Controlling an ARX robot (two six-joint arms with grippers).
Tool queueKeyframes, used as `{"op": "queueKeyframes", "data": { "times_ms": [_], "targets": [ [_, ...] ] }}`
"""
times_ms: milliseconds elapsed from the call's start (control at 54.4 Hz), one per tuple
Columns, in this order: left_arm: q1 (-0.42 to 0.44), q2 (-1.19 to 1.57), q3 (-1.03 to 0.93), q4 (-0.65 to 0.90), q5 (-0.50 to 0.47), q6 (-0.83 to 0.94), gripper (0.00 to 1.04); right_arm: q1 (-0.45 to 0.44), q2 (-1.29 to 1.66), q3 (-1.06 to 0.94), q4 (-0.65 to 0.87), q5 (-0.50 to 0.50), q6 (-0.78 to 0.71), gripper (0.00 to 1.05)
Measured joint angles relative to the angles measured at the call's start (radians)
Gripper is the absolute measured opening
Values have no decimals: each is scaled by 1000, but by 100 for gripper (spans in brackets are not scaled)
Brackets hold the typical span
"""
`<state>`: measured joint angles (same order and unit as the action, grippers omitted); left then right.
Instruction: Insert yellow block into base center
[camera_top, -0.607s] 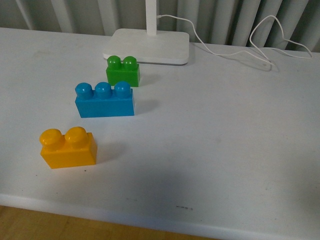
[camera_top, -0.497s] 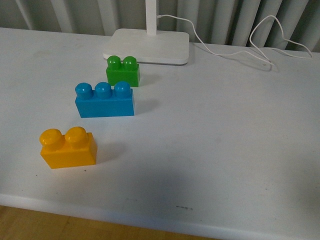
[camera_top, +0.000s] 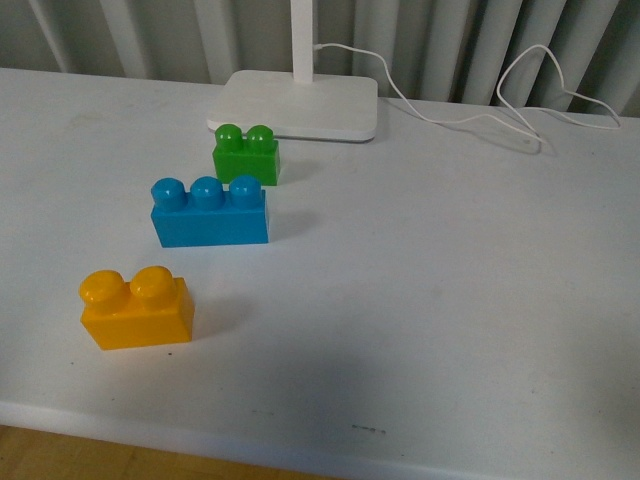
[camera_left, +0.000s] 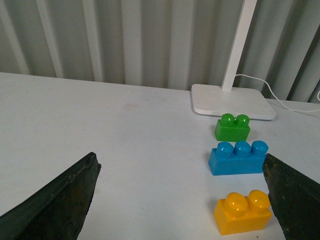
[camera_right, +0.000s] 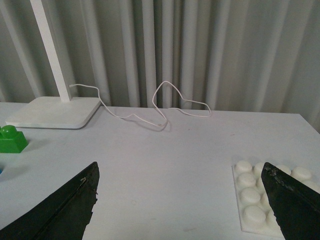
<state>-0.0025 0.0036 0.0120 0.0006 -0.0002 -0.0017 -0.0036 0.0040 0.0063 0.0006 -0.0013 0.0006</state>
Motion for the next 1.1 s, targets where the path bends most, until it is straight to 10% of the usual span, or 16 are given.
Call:
{"op": "queueKeyframes", "data": {
  "times_ms": [497,1104],
  "targets": [
    [0,0,0,0,0,0,98,3,431,230,-251,106,217,95],
    [0,0,0,0,0,0,98,-289,1541,933,-334,106,-207,95]
  ]
}}
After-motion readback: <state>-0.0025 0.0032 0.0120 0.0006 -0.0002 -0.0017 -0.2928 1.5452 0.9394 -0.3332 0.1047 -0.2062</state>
